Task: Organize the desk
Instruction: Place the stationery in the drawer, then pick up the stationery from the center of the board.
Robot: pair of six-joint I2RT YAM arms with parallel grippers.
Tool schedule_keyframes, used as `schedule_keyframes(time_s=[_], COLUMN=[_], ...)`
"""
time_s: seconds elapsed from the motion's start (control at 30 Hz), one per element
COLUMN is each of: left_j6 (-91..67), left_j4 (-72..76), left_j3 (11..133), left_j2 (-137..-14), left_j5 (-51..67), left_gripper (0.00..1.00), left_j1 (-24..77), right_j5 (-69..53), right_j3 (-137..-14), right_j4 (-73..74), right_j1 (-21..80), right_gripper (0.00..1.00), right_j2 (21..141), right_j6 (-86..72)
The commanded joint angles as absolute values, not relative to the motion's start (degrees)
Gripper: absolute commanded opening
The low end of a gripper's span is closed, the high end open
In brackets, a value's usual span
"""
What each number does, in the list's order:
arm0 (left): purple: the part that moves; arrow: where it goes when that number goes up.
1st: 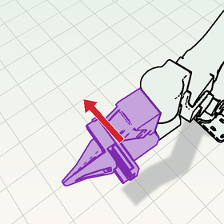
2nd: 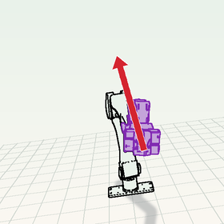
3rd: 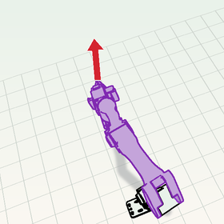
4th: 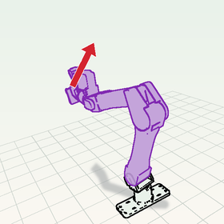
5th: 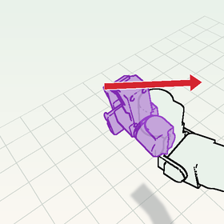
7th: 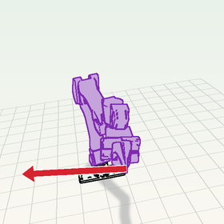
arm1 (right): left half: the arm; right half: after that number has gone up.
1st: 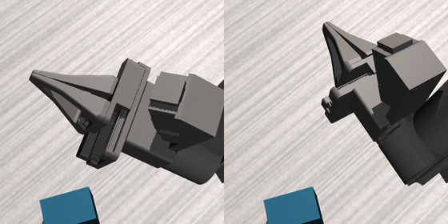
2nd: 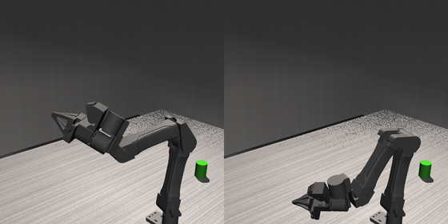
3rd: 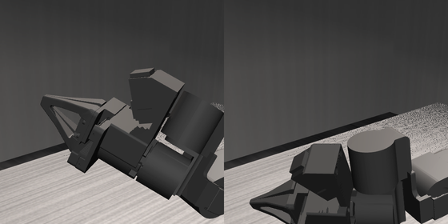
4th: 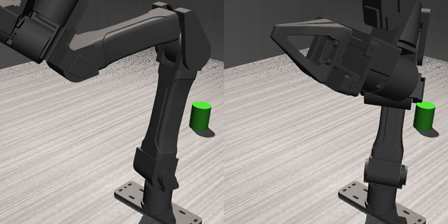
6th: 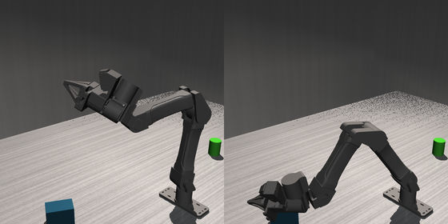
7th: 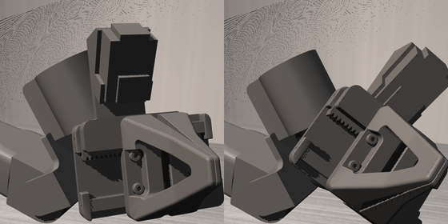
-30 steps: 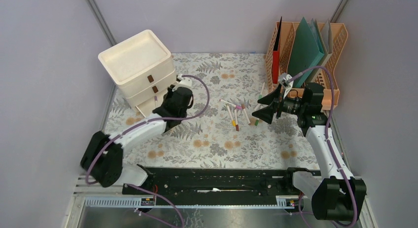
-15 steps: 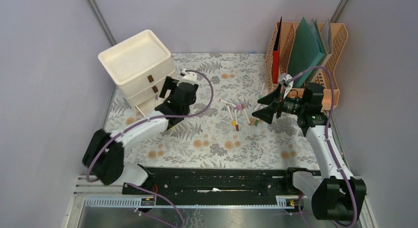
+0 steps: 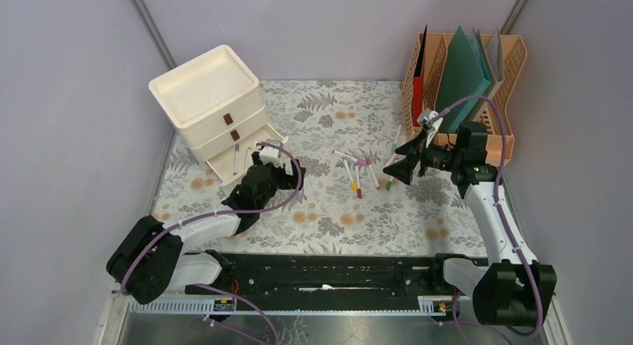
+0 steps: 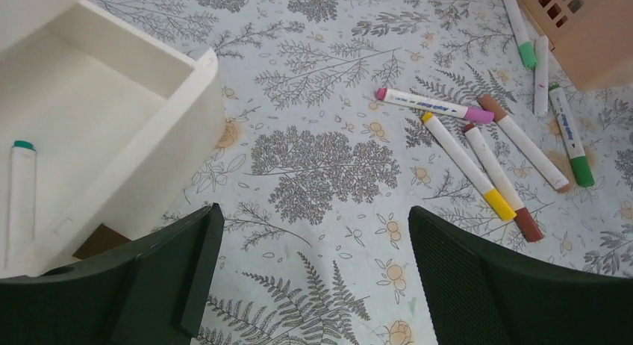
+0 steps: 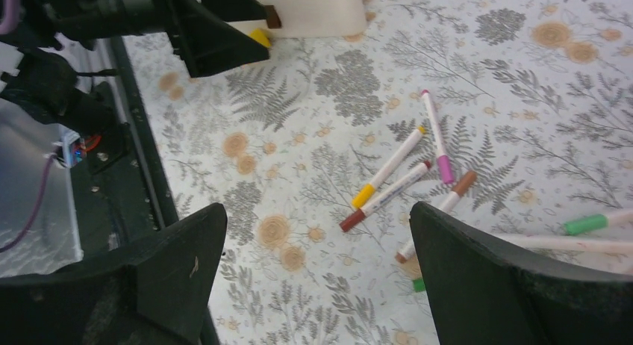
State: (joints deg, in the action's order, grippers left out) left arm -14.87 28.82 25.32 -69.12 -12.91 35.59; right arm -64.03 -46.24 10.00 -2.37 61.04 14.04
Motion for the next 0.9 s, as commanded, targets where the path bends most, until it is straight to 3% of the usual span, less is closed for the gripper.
schedule_keyframes(time_s=[0.0,0.33,0.57,0.73,0.8,0.87], left_j6=[-16.76,-11.45,-10.28,-9.85,-9.71,-9.59], left_j4=[43.64,41.95,41.56,41.88,41.83,41.75], left_j3=[22.26,19.29,19.35,19.21,19.25,19.43], left_j2=[-69.84,-65.16,-65.17,-65.14,-65.28,-65.43], left_j5=[-9.23,-14.77,-16.93,-17.53,-17.66,-17.72], left_gripper=[0.99,0.99,0.99,0.99,0.99,0.99], left_j1=[35.72,39.36,40.59,41.02,41.1,41.26], right_j5=[-56.64,-29.76,-16.91,-14.66,-14.7,-14.06], right_j3=[-51.8,-60.28,-59.29,-60.07,-59.95,-60.38], right_j4=[17.47,24.34,19.7,18.21,17.39,16.94], right_j1=[0.61,16.61,18.21,18.39,18.73,19.17], right_gripper=[1.0,1.0,1.0,1.0,0.93,0.76], right_j2=[64.15,80.26,88.85,92.55,94.07,95.27], right_j6=[23.05,25.99,23.32,22.03,20.95,19.57])
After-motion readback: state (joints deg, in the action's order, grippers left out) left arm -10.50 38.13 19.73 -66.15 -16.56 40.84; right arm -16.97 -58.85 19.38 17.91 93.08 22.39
